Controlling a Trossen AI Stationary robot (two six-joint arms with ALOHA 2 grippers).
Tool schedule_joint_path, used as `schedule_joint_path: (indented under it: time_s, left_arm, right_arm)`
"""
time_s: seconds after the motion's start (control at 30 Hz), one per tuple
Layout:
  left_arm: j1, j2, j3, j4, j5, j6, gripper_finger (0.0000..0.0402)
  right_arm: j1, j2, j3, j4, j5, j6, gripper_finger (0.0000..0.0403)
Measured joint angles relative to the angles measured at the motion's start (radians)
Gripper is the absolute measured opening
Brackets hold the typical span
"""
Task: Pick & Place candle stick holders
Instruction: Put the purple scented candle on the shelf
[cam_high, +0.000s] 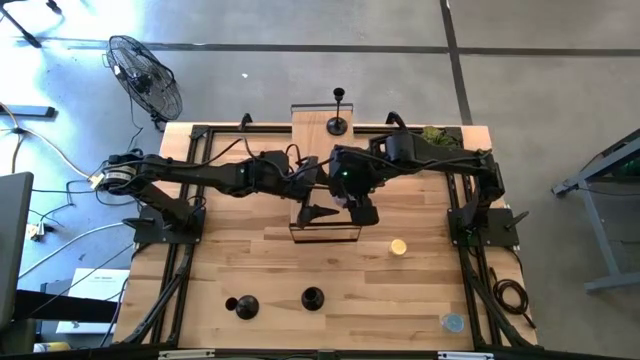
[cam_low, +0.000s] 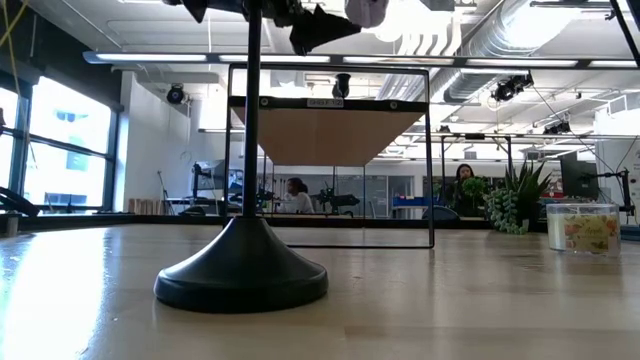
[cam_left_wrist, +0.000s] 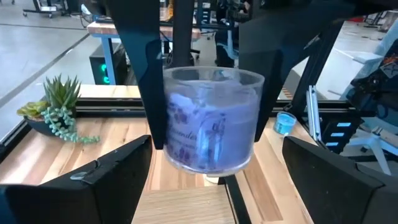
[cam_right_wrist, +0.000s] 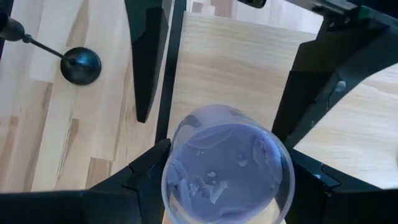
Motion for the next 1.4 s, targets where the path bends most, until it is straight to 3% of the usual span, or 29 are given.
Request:
schedule_joint_path:
  time_s: [0.4, 0.63, 1.4]
  left_arm:
    - [0.000, 0.030, -0.001, 0.010, 0.006, -0.011, 0.0356]
    - [0.000, 0.085, 0.000, 0.097, 0.002, -0.027, 0.0356]
    - [0.000, 0.086, 0.000, 0.174, -0.006, -0.077, 0.0356]
  right_arm:
    - [0.000, 0.000, 0.000, 0.029, 0.001, -0.004, 0.0223]
    - [0.000, 0.000, 0.000, 0.031, -0.002, -0.005, 0.0223]
    - [0.000, 0.000, 0.000, 0.032, -0.006, -0.026, 0.0223]
